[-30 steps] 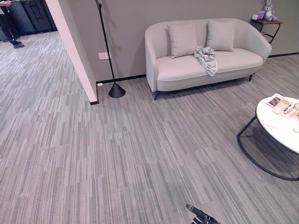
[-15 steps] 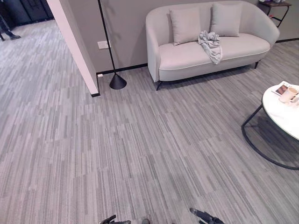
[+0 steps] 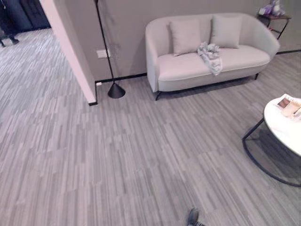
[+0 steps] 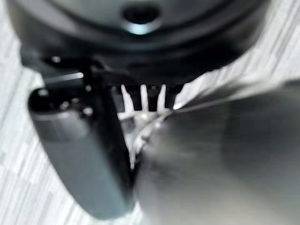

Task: Hang the clothes on the sofa on the clothes rack.

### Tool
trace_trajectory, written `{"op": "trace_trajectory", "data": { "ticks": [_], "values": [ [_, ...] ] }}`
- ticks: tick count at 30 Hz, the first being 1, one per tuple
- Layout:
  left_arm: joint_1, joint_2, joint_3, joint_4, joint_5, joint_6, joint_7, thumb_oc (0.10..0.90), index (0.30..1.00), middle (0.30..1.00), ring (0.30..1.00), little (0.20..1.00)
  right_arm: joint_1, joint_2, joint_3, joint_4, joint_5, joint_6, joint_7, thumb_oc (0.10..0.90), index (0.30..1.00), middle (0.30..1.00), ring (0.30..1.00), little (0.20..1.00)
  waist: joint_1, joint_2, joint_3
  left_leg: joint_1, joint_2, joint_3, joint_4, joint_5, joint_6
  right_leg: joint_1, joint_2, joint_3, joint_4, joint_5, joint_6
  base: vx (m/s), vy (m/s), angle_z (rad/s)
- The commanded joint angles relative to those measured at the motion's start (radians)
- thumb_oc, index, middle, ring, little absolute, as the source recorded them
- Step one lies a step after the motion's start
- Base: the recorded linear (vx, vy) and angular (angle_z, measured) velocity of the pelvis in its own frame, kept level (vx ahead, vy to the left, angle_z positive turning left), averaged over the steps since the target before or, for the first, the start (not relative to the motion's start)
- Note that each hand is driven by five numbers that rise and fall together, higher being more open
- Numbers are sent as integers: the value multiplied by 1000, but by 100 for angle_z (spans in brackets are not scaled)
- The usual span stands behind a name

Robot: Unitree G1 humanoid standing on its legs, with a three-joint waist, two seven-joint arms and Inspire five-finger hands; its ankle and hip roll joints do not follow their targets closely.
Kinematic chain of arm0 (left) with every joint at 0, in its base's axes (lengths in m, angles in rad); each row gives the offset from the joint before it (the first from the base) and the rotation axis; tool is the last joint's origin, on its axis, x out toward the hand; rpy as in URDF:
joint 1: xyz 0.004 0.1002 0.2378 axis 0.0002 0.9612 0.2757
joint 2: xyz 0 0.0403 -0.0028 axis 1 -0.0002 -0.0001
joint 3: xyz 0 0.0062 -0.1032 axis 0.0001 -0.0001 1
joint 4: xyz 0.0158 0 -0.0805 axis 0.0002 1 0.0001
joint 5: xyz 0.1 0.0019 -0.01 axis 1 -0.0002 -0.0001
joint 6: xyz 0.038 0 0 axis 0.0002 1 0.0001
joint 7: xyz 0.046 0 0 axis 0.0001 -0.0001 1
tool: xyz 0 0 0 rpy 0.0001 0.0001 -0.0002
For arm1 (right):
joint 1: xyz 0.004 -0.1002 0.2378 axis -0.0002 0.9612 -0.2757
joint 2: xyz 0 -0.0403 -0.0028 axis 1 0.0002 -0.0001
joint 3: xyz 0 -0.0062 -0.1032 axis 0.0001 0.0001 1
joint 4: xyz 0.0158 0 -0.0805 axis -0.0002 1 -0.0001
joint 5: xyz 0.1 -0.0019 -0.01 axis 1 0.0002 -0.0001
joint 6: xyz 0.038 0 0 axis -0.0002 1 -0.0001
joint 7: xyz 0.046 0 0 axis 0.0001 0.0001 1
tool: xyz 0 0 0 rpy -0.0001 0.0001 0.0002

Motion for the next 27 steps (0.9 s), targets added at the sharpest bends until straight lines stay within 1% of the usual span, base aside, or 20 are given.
{"op": "trace_trajectory", "data": {
  "ticks": [1, 3, 6, 7, 8, 9, 10, 11, 12, 13, 14, 15, 16, 17, 18, 20, 22, 23, 24, 27],
  "values": [
    [-82, 8, -20, -1, 9, -48, 5, 800, 900, 900, 900, 900, -53, 25, 39, -18, 27, -40, 24, 800, 900, 900, 900, 900, 43, -21, 39, -16, 130, -89, 72, 72, -65, -77, -5, 55, 65, -90, 59, 343, -352, -30],
    [-90, 4, -29, -22, -6, -52, 8, 800, 900, 900, 900, 900, -50, 26, 65, -41, 26, -54, 24, 800, 900, 900, 900, 900, 48, -18, 38, -57, 156, -96, 167, 172, -75, -41, 55, 38, 46, -124, 19, 369, -349, -38],
    [-97, 9, -36, -57, -11, -49, 7, 800, 900, 900, 900, 900, -41, 38, 105, -62, 10, -71, 11, 800, 900, 900, 900, 900, 68, -52, 42, -117, 191, -38, 341, 275, -66, 57, 117, 18, -27, -160, -34, 367, -373, -28],
    [-101, 12, -35, -69, -15, -49, 8, 800, 900, 900, 900, 900, -41, 40, 120, -70, 2, -76, 12, 800, 900, 900, 900, 900, 75, -74, 56, -156, 197, -16, 426, 300, -50, 92, 126, 16, -51, -165, -48, 334, -365, -4],
    [-99, 11, -31, -70, -19, -49, 7, 800, 900, 900, 900, 900, -43, 35, 122, -67, -2, -76, 10, 800, 900, 900, 900, 900, 74, -89, 61, -174, 212, 26, 454, 304, -34, 109, 133, 22, -61, -170, -56, 319, -320, 1],
    [-99, 11, -23, -71, -31, -46, 5, 800, 900, 900, 900, 900, -52, 29, 130, -64, -13, -69, 10, 800, 900, 900, 900, 900, 83, -103, 73, -197, 198, 51, 487, 270, -21, 125, 131, 37, -67, -174, -59, 206, -165, 8],
    [-100, 11, -23, -71, -31, -46, 4, 800, 900, 900, 900, 900, -52, 29, 130, -63, -13, -69, 10, 800, 900, 900, 900, 900, 86, -102, 76, -197, 199, 53, 494, 265, -20, 126, 132, 40, -67, -174, -58, 180, -91, 2],
    [-102, 10, -17, -73, -41, -48, 6, 800, 900, 900, 900, 900, -57, 18, 136, -64, -22, -66, 11, 800, 900, 900, 900, 900, 96, -107, 87, -231, 154, 52, 515, 210, -10, 135, 126, 54, -67, -181, -56, 242, -54, -24],
    [-109, 15, 5, -78, -67, -52, 9, 800, 900, 900, 900, 900, -70, 3, 149, -71, -38, -59, 18, 800, 900, 900, 900, 900, 129, -123, 102, -356, 25, 29, 535, 106, 5, 154, 116, 77, -67, -206, -50, 407, -63, -33],
    [-109, 18, 26, -66, -86, -53, 14, 800, 900, 900, 900, 900, -79, 2, 160, -80, -52, -63, 20, 800, 900, 900, 900, 900, 151, -122, 111, -416, -65, 46, 422, 59, 27, 168, 123, 79, -67, -234, -47, 407, -25, -41],
    [-106, 19, 34, -56, -86, -52, 14, 800, 900, 900, 900, 900, -79, 5, 169, -84, -67, -67, 22, 800, 900, 900, 900, 900, 159, -112, 110, -439, -98, 58, 334, 96, 31, 176, 143, 82, -67, -244, -47, 365, 23, -25],
    [-95, 25, 46, -37, -83, -51, 12, 800, 900, 900, 900, 900, -79, 10, 183, -85, -94, -67, 27, 800, 900, 900, 900, 900, 178, -95, 106, -470, -131, 61, 226, 169, 32, 192, 175, 91, -67, -258, -49, 282, 45, -22],
    [-91, 26, 53, -26, -78, -45, 7, 800, 900, 900, 900, 900, -77, 13, 184, -81, -104, -64, 30, 800, 900, 900, 900, 900, 188, -82, 99, -485, -145, 52, 166, 204, 33, 199, 195, 100, -67, -266, -52, 205, 33, -6],
    [-91, 26, 53, -25, -78, -45, 6, 800, 900, 900, 900, 900, -77, 13, 184, -81, -104, -64, 30, 800, 900, 900, 900, 900, 188, -83, 100, -479, -146, 53, 157, 208, 33, 201, 194, 101, -67, -267, -51, 275, 34, -8],
    [-78, 23, 61, 9, -56, -37, 1, 800, 900, 900, 900, 900, -75, 27, 191, -76, -117, -69, 32, 800, 900, 900, 900, 900, 213, -70, 99, -537, -164, 64, 60, 286, 13, 231, 239, 122, -67, -301, -61, 291, 19, -29],
    [-63, 26, 73, 33, -45, -30, -6, 800, 900, 900, 900, 900, -70, 36, 188, -72, -117, -64, 38, 800, 900, 900, 900, 900, 235, -79, 107, -575, -175, 79, 23, 314, 5, 275, 266, 152, -67, -330, -76, 357, 39, -61],
    [-36, 25, 100, 53, -59, -17, -18, 800, 900, 900, 900, 900, -54, 56, 202, -72, -134, -61, 52, 800, 900, 900, 900, 900, 243, -95, 92, -541, -171, 88, 28, 324, 40, 320, 292, 161, -67, -352, -89, 457, 84, -67],
    [-27, 39, 118, 57, -65, -12, -19, 800, 900, 900, 900, 900, -48, 70, 211, -69, -145, -59, 55, 800, 900, 900, 900, 900, 248, -137, 81, -530, -179, 89, 70, 316, 58, 347, 291, 177, -36, -372, -91, 404, 74, -18],
    [-27, 40, 119, 56, -65, -12, -19, 800, 900, 900, 900, 900, -48, 71, 211, -69, -145, -59, 55, 800, 900, 900, 900, 900, 249, -139, 82, -530, -179, 90, 72, 313, 58, 347, 289, 178, -35, -374, -91, 392, 89, 2],
    [-32, 63, 107, 37, -36, -20, -13, 800, 900, 900, 900, 900, -19, 76, 230, -62, -181, -59, 67, 800, 900, 900, 900, 900, 249, -208, 49, -490, -188, 119, 110, 252, 84, 360, 265, 193, 44, -367, -54, 346, 150, 1]
  ]
}}
